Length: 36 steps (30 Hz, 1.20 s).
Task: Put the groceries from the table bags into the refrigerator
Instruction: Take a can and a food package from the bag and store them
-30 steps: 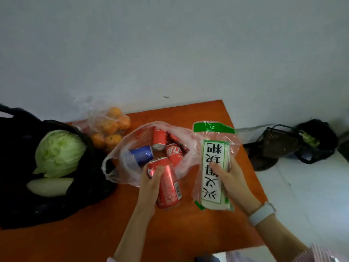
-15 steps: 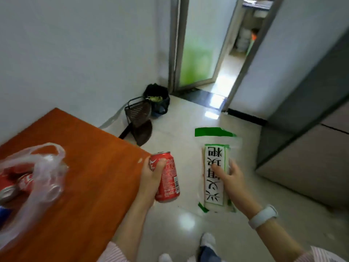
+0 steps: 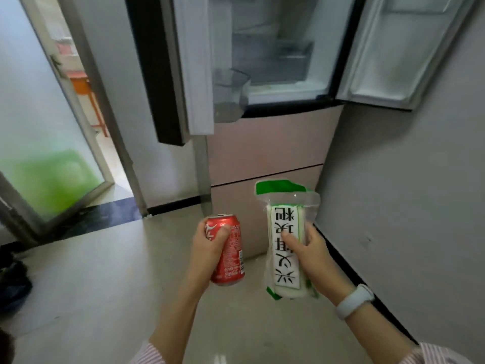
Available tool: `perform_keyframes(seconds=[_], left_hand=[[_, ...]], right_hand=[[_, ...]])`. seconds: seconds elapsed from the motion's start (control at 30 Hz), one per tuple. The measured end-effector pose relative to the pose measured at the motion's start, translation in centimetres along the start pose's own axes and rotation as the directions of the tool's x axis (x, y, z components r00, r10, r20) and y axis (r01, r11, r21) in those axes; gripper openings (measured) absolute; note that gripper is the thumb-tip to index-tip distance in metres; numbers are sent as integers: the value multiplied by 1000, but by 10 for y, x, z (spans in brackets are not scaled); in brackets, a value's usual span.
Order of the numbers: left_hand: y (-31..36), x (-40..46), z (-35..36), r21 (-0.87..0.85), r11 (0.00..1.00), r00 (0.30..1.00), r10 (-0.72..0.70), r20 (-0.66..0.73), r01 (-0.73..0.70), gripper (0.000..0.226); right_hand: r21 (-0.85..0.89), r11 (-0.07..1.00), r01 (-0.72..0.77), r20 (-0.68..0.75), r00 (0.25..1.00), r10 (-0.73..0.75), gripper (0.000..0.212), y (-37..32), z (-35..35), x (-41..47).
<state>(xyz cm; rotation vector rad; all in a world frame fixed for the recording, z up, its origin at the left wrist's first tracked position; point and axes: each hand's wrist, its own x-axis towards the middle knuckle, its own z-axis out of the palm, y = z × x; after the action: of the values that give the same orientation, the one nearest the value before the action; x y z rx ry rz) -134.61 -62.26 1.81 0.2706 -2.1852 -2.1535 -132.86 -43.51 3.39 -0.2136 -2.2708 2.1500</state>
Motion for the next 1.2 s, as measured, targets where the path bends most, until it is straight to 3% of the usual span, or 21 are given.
perform_keyframes(seconds=[0.17, 0.37, 0.5, 0.67, 0.8, 0.9, 1.03, 1.13, 1.2], left_hand=[[54, 65, 106, -14, 989, 986, 150, 74, -149, 25], [154, 143, 151, 32, 900, 900, 434, 27, -435, 34], [217, 182, 154, 70, 779, 774, 627, -85, -623, 50], [245, 224, 147, 226, 555, 514, 830, -217, -801, 71], [240, 257, 134, 394, 556, 493, 831, -257, -732, 75], [240, 269, 123, 391, 665, 585, 747, -316, -637, 75], [237, 280, 116, 496, 730, 643, 669, -374, -470, 70], [233, 286, 120, 633, 716, 649, 636, -417, -295, 64], [232, 289, 122, 716, 677, 704, 592, -391, -171, 73]], right_hand=[[6, 995, 97, -102, 990, -95, 17, -41, -87, 78], [73, 963, 260, -61, 965, -256, 14, -108, -111, 173], [170, 913, 370, -13, 928, -374, 19, -154, -98, 234], [284, 835, 472, 35, 865, -501, 16, -198, -76, 302], [369, 794, 483, 94, 830, -549, 14, -213, -59, 344], [429, 787, 444, 149, 824, -546, 15, -217, -46, 368], [471, 800, 373, 233, 822, -520, 14, -216, -31, 392], [489, 816, 309, 307, 814, -492, 14, -212, -25, 404], [495, 824, 275, 353, 803, -480, 14, -210, -25, 409]])
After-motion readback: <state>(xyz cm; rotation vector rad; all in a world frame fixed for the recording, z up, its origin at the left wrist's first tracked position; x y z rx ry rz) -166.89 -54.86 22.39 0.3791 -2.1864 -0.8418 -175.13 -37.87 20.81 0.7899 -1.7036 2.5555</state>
